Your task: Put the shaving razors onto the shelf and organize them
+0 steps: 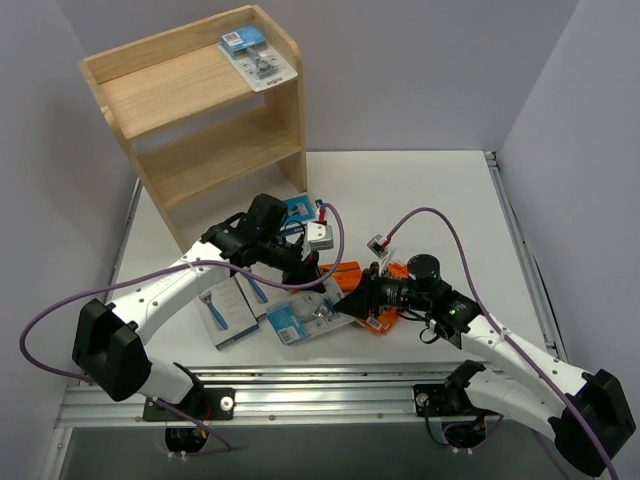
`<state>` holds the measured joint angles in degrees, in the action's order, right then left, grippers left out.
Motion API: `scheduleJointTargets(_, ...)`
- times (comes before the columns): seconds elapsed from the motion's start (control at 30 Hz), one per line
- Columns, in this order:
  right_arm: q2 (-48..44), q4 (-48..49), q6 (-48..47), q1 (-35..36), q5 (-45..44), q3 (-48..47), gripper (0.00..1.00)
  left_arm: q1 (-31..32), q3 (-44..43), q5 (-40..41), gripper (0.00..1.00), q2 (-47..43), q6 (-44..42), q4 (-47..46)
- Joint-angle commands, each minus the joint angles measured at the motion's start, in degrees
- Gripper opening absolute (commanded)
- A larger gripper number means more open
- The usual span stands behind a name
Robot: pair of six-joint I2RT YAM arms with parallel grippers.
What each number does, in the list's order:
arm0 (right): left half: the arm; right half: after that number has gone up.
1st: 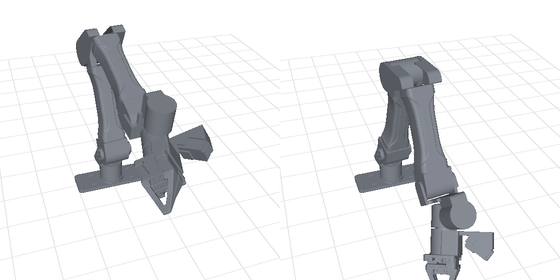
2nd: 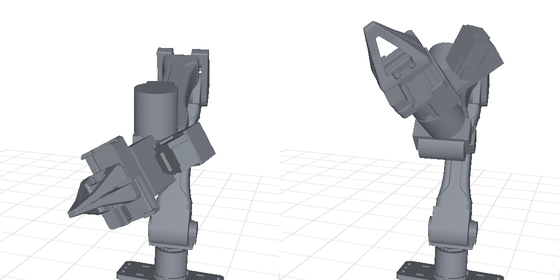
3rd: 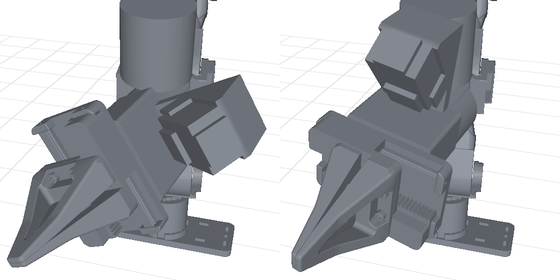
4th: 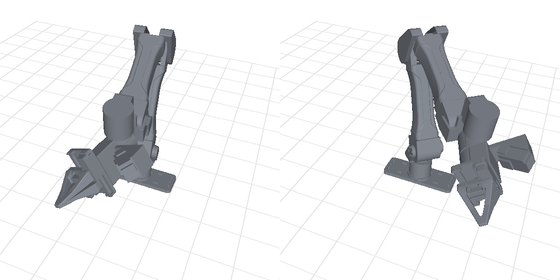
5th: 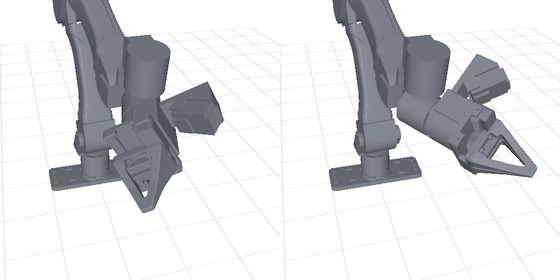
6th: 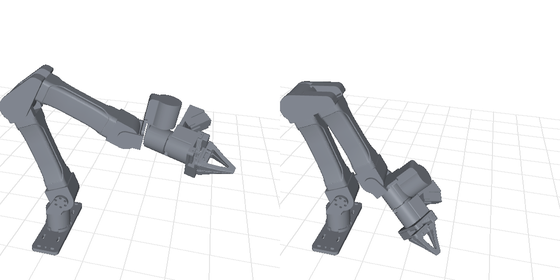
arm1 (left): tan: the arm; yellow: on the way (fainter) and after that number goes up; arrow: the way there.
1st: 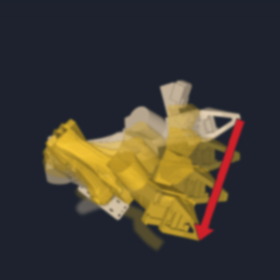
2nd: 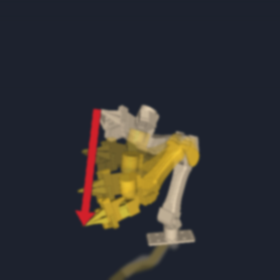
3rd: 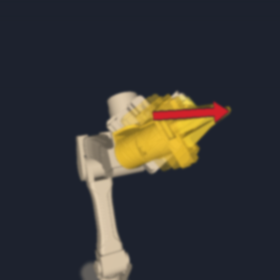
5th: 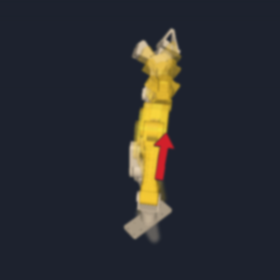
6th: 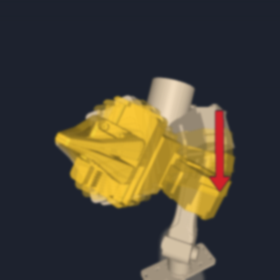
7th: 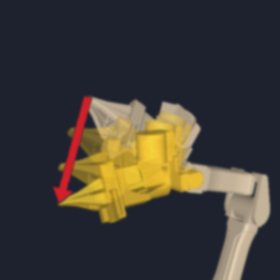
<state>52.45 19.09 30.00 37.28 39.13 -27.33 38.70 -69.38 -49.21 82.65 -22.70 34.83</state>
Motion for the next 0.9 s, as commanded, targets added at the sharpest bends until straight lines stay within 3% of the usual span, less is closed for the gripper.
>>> scheduleJointTargets(0.0, -0.5, 1.56, -0.11, 1.22, 2.0, -1.58, 0.28, 0.5, -4.35, -0.8, 0.02, 0.23, 0.11, 0.06)
scheduleJointTargets(0.27, 0.02, 0.16, -0.56, 2.18, 0.94, -1.58, 0.08, 0.41, -9.44, 0.52, 0.02, 1.37, -1.21, 3.31)
scheduleJointTargets(0.7, -0.24, -2.04, -1.17, 2.63, -0.46, -2.46, 0.0, 0.5, -14.11, 7.1, 0.06, 4.28, -1.12, 5.25)
scheduleJointTargets(0.83, 0.02, -0.82, 1.2, 2.63, -5.11, -2.29, 0.0, 0.41, -12.18, 12.36, 0.26, 2.87, 1.51, 2.1)
scheduleJointTargets(0.87, 0.55, 0.23, 2.07, 2.63, -6.08, -1.85, 0.0, 0.41, -11.66, 13.95, 0.36, 2.6, 2.56, 1.3)
